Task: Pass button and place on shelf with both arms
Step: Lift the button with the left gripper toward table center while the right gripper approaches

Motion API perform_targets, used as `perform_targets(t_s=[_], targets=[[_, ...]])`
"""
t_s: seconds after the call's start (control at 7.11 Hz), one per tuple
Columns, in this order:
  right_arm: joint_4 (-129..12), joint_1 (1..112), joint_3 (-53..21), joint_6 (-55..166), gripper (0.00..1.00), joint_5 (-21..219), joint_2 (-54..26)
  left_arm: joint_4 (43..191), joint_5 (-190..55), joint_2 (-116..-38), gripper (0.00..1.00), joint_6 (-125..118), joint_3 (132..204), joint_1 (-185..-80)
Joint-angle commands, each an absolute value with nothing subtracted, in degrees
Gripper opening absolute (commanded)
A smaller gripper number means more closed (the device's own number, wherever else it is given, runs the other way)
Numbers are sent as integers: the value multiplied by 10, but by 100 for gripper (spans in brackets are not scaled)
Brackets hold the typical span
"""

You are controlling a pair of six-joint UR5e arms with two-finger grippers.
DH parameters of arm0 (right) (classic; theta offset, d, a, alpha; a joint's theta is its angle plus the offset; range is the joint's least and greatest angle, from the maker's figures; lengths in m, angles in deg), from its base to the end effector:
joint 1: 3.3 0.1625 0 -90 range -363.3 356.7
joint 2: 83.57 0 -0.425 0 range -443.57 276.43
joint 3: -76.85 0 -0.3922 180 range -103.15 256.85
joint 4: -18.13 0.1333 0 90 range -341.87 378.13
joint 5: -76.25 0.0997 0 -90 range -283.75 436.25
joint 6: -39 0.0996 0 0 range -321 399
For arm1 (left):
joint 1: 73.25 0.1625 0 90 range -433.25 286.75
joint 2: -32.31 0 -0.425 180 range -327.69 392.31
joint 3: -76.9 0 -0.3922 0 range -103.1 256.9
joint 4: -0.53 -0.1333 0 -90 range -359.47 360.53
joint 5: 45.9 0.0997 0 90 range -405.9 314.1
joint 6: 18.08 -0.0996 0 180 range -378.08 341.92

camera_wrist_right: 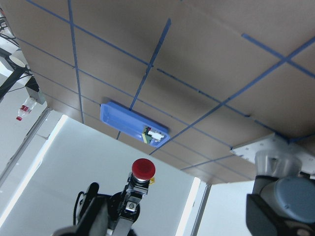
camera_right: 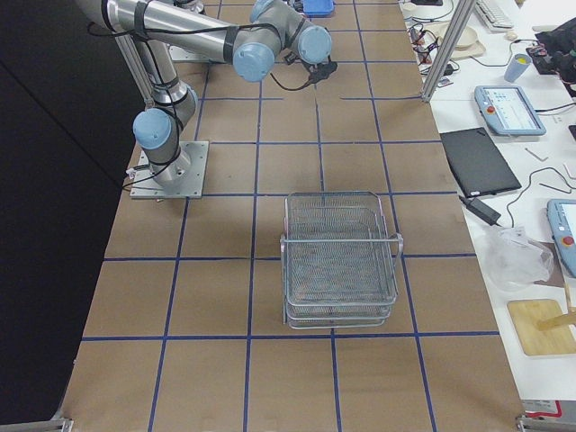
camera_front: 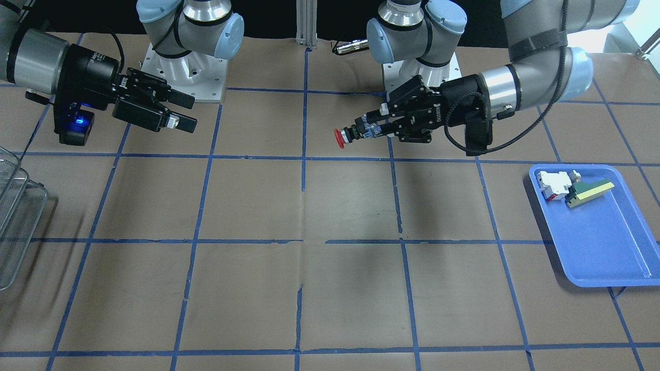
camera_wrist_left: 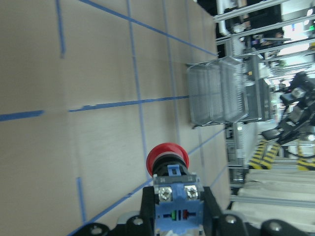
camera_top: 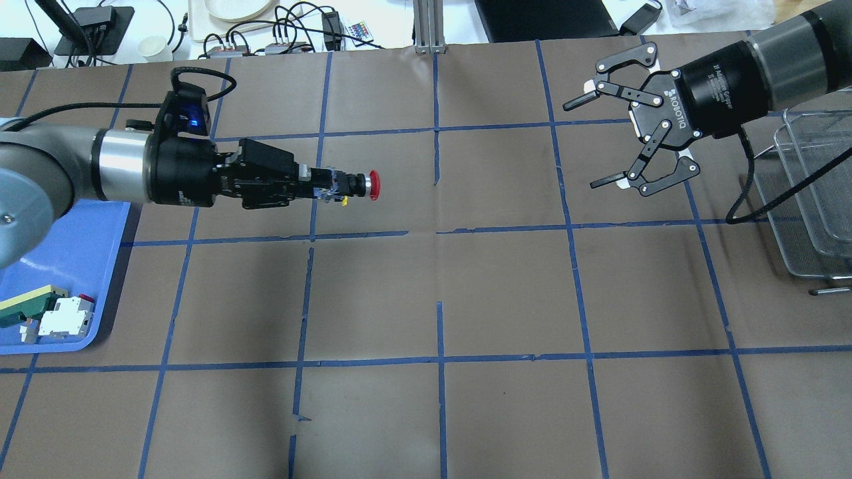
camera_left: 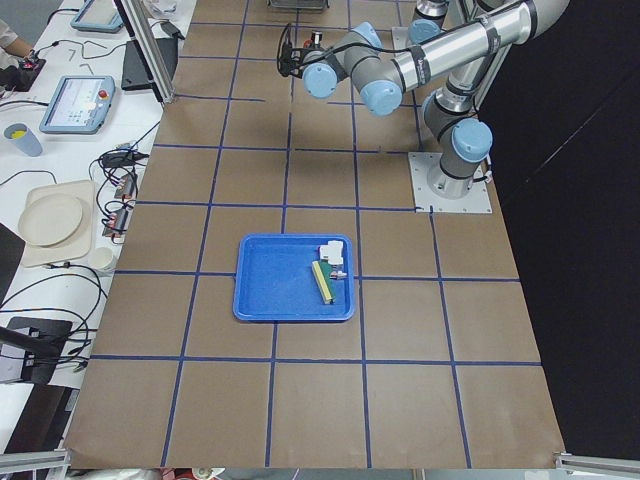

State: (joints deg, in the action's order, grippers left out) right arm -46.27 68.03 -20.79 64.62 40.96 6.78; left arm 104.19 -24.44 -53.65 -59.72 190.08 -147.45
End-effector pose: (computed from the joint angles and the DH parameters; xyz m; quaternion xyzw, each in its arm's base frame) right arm 0.0628 -0.4845 0.4353 0.4416 0.7400 0.2777 0.4247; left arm -0.1073 -0.4509 0.3732 -0.0223 -0.8082 0.0550 0.5858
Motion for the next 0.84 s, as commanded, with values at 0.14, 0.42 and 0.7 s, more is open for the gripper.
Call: perform_targets(t_s=[0.14, 0.42, 0.7], targets=[[-374, 674, -243, 642, 100, 505, 51, 1042, -386, -516, 12, -585, 1940, -1535], [-324, 674, -263, 644, 100, 568, 52, 1006, -389, -515, 8, -582, 1940, -1569], [-312, 701, -263, 651, 100, 592, 54, 1005, -389, -521, 8, -562, 1938, -1575]])
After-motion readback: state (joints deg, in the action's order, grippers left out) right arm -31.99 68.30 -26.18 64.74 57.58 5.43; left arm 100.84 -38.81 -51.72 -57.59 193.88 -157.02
